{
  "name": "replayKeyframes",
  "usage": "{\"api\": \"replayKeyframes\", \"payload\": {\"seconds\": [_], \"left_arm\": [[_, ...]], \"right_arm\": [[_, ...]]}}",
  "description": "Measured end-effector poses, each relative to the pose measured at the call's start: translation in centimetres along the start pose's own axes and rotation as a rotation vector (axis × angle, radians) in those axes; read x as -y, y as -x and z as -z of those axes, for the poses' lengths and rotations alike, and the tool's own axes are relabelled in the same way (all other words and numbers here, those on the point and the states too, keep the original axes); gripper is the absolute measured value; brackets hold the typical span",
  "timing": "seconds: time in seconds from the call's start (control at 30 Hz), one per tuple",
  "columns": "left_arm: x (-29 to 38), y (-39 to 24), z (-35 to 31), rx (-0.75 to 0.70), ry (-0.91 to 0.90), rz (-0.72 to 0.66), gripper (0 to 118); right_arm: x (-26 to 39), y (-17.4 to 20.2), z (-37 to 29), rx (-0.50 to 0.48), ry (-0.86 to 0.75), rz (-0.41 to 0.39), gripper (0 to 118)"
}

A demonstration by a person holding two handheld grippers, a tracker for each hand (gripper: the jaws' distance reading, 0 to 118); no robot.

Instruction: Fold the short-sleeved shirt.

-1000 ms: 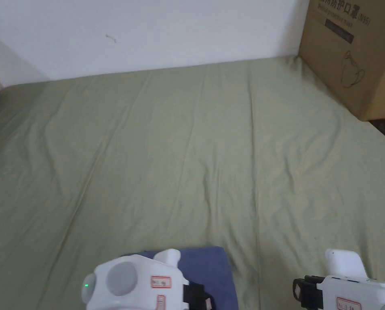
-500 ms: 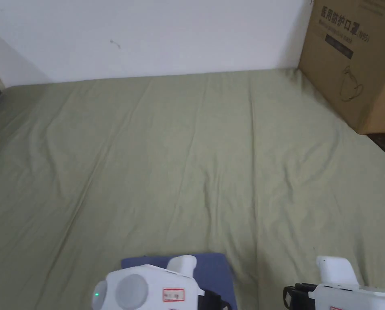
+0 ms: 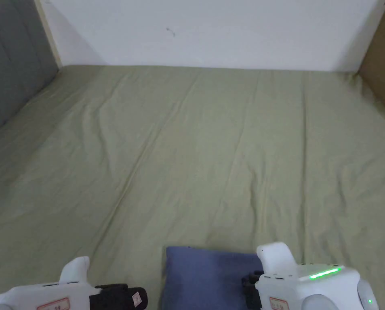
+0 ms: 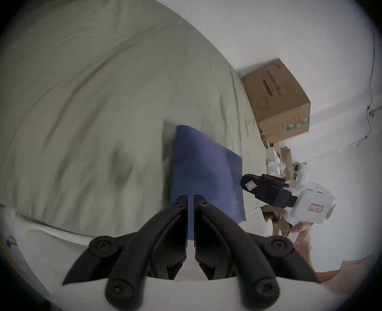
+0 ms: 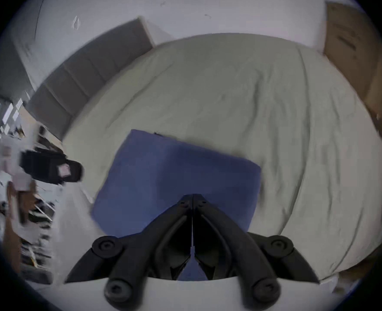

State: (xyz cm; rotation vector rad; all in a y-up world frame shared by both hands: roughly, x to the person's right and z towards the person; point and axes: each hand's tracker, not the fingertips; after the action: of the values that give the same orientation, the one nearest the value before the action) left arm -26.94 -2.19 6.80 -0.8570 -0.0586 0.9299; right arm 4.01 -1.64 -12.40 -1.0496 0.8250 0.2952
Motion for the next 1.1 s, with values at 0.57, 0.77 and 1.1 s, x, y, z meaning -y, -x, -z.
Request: {"api": "replayKeyframes", "payload": {"seconds": [0.57, 0.77, 1.1], "left_arm": [[-3.9, 3.9, 11.2, 0.351, 0.187, -0.151, 118], [-3.6, 3.6, 14.6, 0.468, 0.264, -0.128, 118], [-4.4, 4.2, 11.8, 0.288, 0.288, -0.055, 30]], "right_arm": [[0.1, -1.1, 1.7, -0.043, 0.07, 0.1, 0], [0.0, -1.6, 1.7, -0.065, 0.074, 0.139, 0], [-1.1, -0.4, 0.0, -0.018, 0.066, 0.083, 0]]}}
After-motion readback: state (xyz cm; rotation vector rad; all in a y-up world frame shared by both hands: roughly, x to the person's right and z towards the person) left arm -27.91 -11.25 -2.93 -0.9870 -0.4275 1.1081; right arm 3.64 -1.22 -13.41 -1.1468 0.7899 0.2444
